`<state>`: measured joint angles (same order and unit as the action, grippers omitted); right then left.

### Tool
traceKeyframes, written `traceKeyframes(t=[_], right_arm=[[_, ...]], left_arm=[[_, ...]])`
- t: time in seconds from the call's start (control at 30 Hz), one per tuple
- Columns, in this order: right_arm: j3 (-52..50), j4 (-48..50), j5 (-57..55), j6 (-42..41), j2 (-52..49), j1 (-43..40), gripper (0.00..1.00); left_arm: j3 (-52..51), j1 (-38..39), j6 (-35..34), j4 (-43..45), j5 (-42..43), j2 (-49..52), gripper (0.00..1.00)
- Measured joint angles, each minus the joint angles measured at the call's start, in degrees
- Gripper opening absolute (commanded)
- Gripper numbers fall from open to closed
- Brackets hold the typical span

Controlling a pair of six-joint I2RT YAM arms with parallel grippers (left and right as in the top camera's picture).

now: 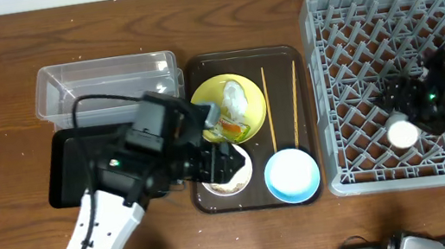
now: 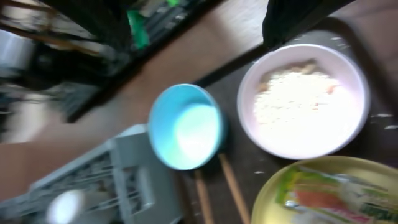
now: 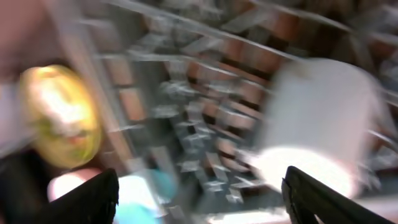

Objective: Sort waste into correct bins and load items into the dishwasher rack
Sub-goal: 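Grasp the pink bowl of rice with the left gripper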

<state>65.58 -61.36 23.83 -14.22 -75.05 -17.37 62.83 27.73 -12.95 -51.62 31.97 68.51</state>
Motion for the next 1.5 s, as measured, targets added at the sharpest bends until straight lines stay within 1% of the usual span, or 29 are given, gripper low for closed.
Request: traceKeyframes(t=[0.1, 0.17, 0.2, 0.37, 0.5, 0.57, 0.67, 0.7, 0.73, 1.0, 1.1, 1.23, 1.33, 1.43, 1.5], right_arm=[[0.35, 2.47, 6.01, 2.29, 5.25, 2.67, 0.82], [0.55, 3.34, 8.15, 2.99, 7.61, 5.09, 0.82], [0.61, 3.63, 8.98, 3.23, 8.44, 6.16, 0.82], [0.85, 4.87, 9.81, 4.13, 9.81, 12.09, 0.82], [0.85, 4.85, 8.68, 4.26, 9.68, 15.26, 0.82], [0.85, 4.85, 8.35, 4.28, 9.66, 15.72, 0.82], [0.85, 4.85, 7.61, 4.28, 9.64, 15.96, 0.82], [0.85, 4.85, 7.54, 4.26, 9.64, 15.96, 0.82], [0.85, 4.85, 7.43, 4.28, 9.64, 15.96, 0.83], [0.85, 4.85, 6.56, 4.26, 9.53, 15.96, 0.83], [0.85, 4.85, 6.01, 4.26, 9.53, 15.96, 0.83], [0.85, 4.85, 5.11, 4.26, 9.53, 15.96, 0.83], [0.85, 4.85, 4.81, 4.26, 9.53, 15.96, 0.83], [0.85, 4.87, 4.66, 4.26, 9.53, 15.96, 0.83], [0.85, 4.85, 4.63, 4.26, 9.53, 15.96, 0.83]], left_arm=[[0.00, 5.18, -2.05, 1.01, -9.01, 2.32, 0.70], [0.00, 8.35, -3.10, 2.49, -13.60, 5.07, 0.68], [0.00, 9.64, -3.52, 3.50, -15.04, 6.58, 0.66], [0.02, 15.85, -6.19, 8.59, -21.86, 17.66, 0.60], [0.00, 17.62, -8.79, 10.62, -25.88, 25.20, 0.50], [0.02, 17.66, -9.88, 11.39, -26.73, 27.74, 0.42], [0.00, 17.66, -11.93, 12.04, -27.69, 31.17, 0.21], [0.00, 17.66, -12.61, 12.31, -27.91, 31.91, 0.11], [0.00, 17.68, -13.29, 12.46, -28.06, 32.44, 0.06], [0.00, 17.66, -14.16, 10.40, -27.76, 29.55, 0.06], [0.00, 17.57, -14.27, 8.94, -26.16, 25.73, 0.06], [0.02, 15.87, -14.27, 6.21, -23.87, 17.40, 0.06], [0.02, 10.91, -14.16, 4.42, -21.46, 10.45, 0.06], [0.07, 1.77, -12.59, 3.43, -16.76, 4.98, 0.06], [0.11, -5.64, -10.40, 2.34, -11.74, 3.23, 0.06]])
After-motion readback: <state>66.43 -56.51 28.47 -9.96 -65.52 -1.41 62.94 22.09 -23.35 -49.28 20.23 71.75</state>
